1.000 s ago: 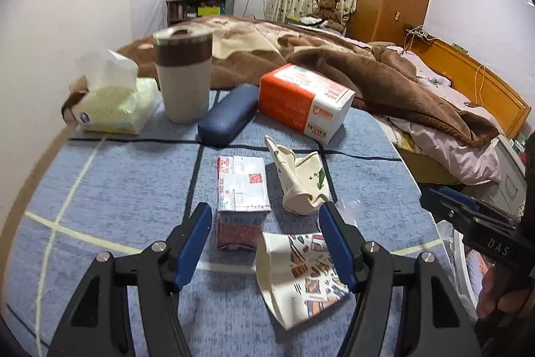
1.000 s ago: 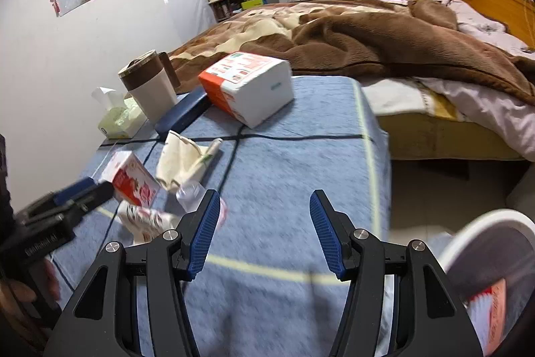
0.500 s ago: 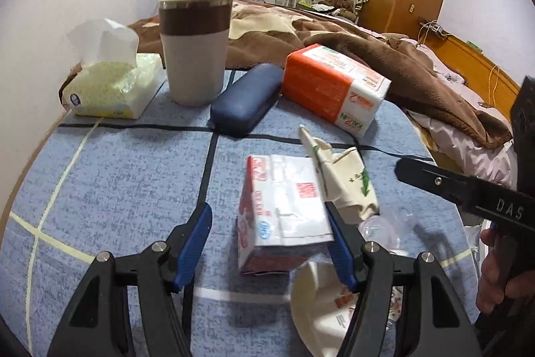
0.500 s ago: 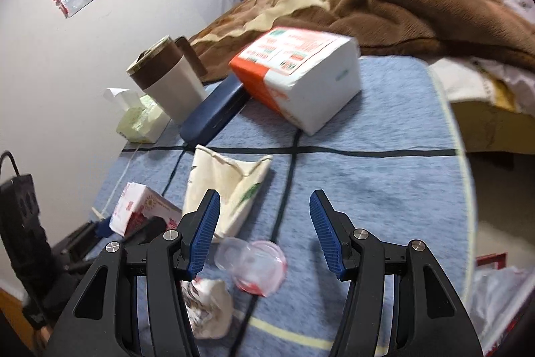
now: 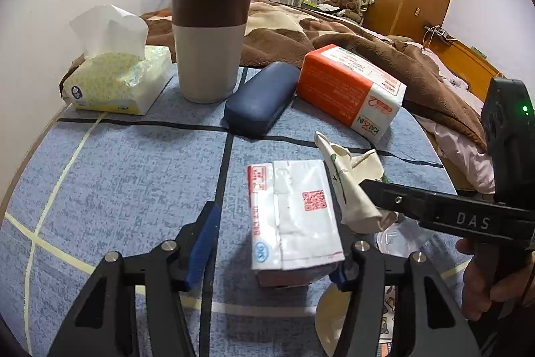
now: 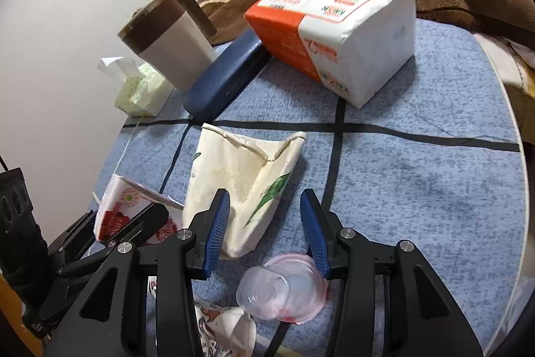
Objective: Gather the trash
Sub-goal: 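Grasp the white milk carton with the left tool while the right tool grasps the paper cup, then carry the milk carton and green-print paper cup over the white mesh bin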
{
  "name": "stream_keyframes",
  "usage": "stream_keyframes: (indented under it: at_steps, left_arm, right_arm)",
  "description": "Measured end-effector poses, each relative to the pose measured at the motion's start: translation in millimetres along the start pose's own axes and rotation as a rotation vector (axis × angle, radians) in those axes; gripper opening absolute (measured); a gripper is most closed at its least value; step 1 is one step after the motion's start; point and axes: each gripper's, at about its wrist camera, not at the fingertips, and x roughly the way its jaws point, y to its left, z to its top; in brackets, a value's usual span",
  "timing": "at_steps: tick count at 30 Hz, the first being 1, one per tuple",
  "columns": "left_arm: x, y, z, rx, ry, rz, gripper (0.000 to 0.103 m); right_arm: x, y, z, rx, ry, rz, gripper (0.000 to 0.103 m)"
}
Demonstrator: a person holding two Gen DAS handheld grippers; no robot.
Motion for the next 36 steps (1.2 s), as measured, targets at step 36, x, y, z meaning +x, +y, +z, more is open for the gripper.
stream_keyframes:
  at_steps: [36]
  left_arm:
    - [-58.6, -4.7, -9.4, 0.039, -0.088, 0.015, 0.037]
  right_arm:
    - [-51.9, 27.0, -9.5, -0.047, -0.184, -0.015, 0.008]
